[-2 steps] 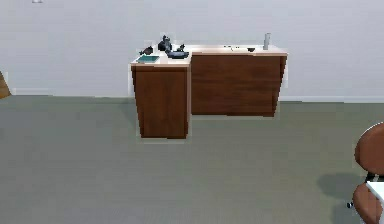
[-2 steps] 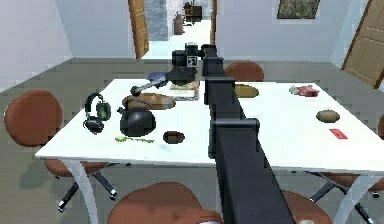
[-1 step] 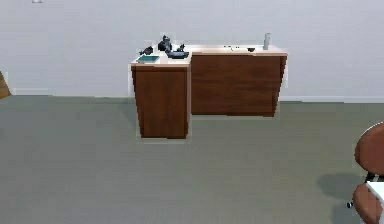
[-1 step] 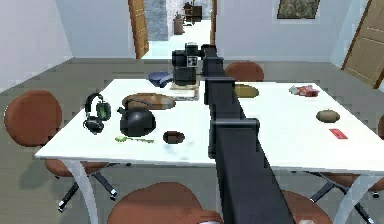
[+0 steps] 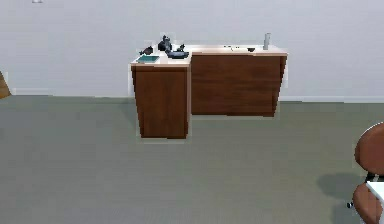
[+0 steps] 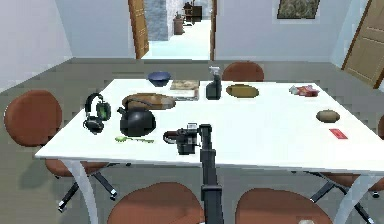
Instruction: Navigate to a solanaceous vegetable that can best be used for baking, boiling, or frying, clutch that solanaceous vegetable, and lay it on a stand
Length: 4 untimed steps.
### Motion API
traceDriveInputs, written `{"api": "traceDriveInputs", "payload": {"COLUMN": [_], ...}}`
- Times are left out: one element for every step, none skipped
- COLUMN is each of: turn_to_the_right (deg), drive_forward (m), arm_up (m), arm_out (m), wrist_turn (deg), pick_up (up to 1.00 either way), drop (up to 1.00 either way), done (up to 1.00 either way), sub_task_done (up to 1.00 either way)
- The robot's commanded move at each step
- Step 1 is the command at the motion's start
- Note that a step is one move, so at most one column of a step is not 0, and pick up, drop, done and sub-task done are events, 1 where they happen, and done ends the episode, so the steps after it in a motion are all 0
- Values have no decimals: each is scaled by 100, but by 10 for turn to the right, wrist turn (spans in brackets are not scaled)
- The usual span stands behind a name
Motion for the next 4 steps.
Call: {"api": "traceDriveInputs", "payload": {"turn_to_the_right": [0, 0, 0, 0], "drive_forward": [0, 0, 0, 0], "arm_up": [0, 10, 18, 0], "arm_out": [0, 0, 0, 0], "wrist_turn": [0, 0, 0, -450], "pick_up": [100, 0, 0, 0], "drop": [0, 0, 0, 0], "done": [0, 0, 0, 0], "sub_task_done": [0, 0, 0, 0]}}
